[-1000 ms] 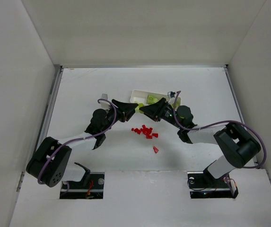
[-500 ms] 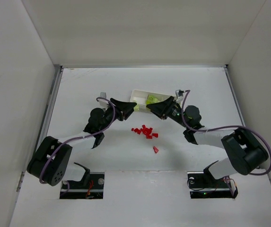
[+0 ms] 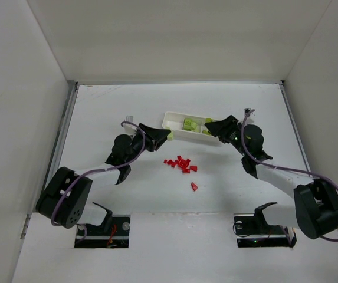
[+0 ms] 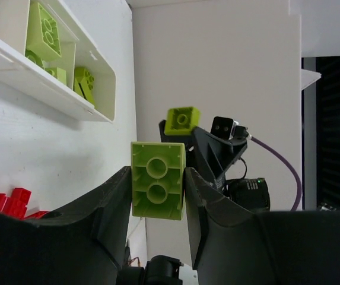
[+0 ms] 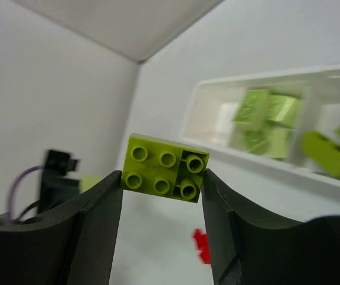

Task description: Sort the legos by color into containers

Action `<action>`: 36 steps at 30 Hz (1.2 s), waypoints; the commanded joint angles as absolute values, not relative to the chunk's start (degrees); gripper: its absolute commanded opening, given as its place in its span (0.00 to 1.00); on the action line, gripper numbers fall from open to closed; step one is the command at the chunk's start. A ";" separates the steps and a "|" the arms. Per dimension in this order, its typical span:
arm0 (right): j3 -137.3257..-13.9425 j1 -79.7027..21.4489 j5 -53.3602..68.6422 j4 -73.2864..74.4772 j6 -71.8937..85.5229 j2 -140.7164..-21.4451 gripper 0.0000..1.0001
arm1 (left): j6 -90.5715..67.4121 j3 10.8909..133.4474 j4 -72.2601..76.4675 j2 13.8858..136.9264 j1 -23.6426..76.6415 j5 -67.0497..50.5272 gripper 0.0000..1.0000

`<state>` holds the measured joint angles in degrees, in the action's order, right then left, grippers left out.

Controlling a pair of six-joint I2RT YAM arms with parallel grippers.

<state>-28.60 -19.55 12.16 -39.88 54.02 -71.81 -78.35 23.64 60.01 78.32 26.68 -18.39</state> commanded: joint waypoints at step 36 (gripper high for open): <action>-19.96 -23.77 -18.19 -24.17 39.02 -57.76 0.35 | -48.27 55.70 36.68 97.28 37.92 -4.85 0.22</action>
<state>-22.50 -22.50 -14.76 -20.29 37.19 -60.62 -56.77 49.89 43.92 96.07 36.05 -8.29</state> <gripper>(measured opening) 0.341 0.340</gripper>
